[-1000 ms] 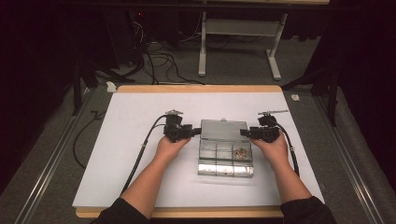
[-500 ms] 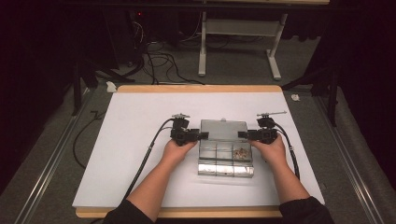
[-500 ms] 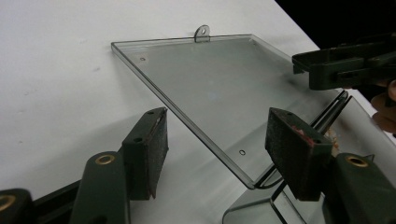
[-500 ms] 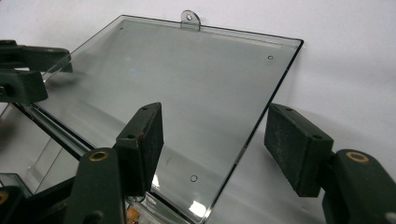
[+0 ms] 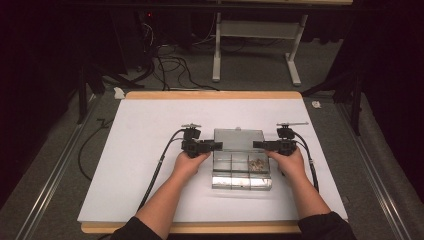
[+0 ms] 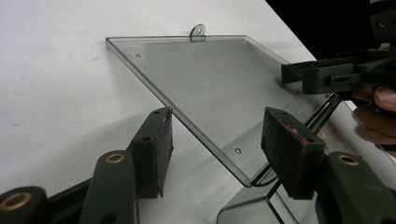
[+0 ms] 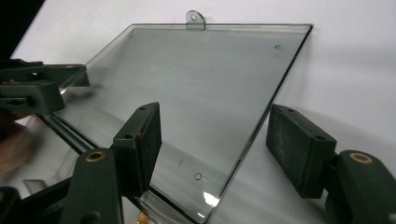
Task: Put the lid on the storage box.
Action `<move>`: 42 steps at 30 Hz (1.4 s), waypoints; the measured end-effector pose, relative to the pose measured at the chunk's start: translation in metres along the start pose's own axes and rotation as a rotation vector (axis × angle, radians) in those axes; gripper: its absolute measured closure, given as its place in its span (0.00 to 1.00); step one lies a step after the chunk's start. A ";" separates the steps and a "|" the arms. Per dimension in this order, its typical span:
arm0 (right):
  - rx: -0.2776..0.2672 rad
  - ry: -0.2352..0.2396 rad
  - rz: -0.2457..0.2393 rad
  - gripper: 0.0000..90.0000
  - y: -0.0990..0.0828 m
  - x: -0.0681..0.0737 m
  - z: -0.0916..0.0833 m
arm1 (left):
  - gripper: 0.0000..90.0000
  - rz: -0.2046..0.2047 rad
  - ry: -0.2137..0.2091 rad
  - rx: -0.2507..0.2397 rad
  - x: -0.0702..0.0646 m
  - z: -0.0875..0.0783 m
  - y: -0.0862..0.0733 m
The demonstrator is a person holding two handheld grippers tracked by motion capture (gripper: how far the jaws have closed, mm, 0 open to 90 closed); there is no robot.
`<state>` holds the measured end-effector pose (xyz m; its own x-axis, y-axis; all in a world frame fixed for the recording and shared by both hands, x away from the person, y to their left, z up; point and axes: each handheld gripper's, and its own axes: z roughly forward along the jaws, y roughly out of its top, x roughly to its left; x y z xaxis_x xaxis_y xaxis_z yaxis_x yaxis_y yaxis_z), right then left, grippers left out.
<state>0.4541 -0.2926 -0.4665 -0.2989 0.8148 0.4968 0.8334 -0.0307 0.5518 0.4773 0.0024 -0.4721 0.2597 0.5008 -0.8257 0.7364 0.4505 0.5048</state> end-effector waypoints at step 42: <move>-0.075 -0.072 -0.124 0.65 0.001 0.020 -0.019 | 0.73 0.117 -0.013 -0.046 -0.013 -0.016 0.001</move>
<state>0.4398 -0.2868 -0.4435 -0.3615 0.8541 0.3740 0.7540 0.0318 0.6561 0.4651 0.0083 -0.4567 0.3501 0.5427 -0.7635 0.6711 0.4234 0.6086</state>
